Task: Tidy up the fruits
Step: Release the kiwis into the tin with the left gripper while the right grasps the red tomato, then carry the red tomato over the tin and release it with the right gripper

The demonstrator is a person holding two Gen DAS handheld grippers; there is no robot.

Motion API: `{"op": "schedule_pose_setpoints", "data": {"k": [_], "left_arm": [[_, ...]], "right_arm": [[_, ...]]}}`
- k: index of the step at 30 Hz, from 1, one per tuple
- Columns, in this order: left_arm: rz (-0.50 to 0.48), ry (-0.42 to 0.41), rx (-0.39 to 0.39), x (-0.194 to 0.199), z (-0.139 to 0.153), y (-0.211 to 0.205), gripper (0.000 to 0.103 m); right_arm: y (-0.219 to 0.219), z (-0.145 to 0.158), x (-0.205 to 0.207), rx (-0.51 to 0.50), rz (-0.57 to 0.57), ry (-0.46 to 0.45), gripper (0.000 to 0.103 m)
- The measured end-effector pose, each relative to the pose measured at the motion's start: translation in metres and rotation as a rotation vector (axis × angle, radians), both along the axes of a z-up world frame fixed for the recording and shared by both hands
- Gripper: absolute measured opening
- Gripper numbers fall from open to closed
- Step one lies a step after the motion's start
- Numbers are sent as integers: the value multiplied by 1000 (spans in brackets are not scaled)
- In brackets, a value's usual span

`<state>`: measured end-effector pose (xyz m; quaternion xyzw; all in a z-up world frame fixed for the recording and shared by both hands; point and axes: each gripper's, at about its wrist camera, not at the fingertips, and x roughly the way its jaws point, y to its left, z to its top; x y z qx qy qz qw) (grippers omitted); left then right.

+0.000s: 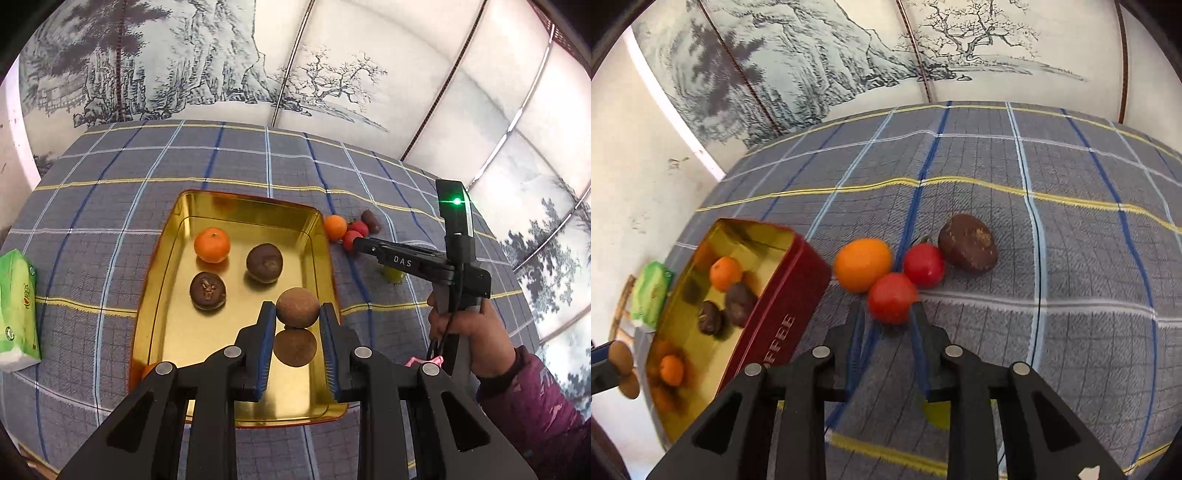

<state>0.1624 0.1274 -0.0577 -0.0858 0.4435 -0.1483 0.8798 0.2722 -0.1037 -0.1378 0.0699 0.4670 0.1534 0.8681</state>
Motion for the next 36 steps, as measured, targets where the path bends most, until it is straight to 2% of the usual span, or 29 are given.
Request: {"op": "schedule_pose_setpoints", "data": {"k": [4, 9, 14, 16, 19, 21, 23, 27, 32, 36], "left_arm": [[4, -3, -12, 2, -2, 7, 25], [11, 7, -28, 5, -7, 12, 25], [16, 15, -35, 8, -10, 15, 25], [19, 16, -36, 9, -11, 16, 25], [23, 18, -40, 9, -11, 18, 25], [28, 5, -43, 6, -8, 21, 25], [33, 4, -41, 5, -7, 23, 25], [47, 8, -37, 3, -7, 26, 25], [69, 9, -8, -5, -7, 29, 25], [85, 6, 6, -16, -8, 30, 25]], "right_arm": [[1, 0, 4, -25, -27, -3, 37], [10, -3, 9, -32, -21, -1, 39], [20, -10, 17, -36, -7, 17, 39], [21, -12, 18, -57, -10, 4, 30], [19, -12, 15, -39, 5, 5, 29], [14, -3, 3, -23, 2, -23, 29], [6, 11, -16, 36, 2, -58, 29], [0, 31, -63, 66, 27, -120, 29], [-4, 43, -107, 61, 42, -158, 29], [-3, 54, -120, 60, 65, -180, 29]]}}
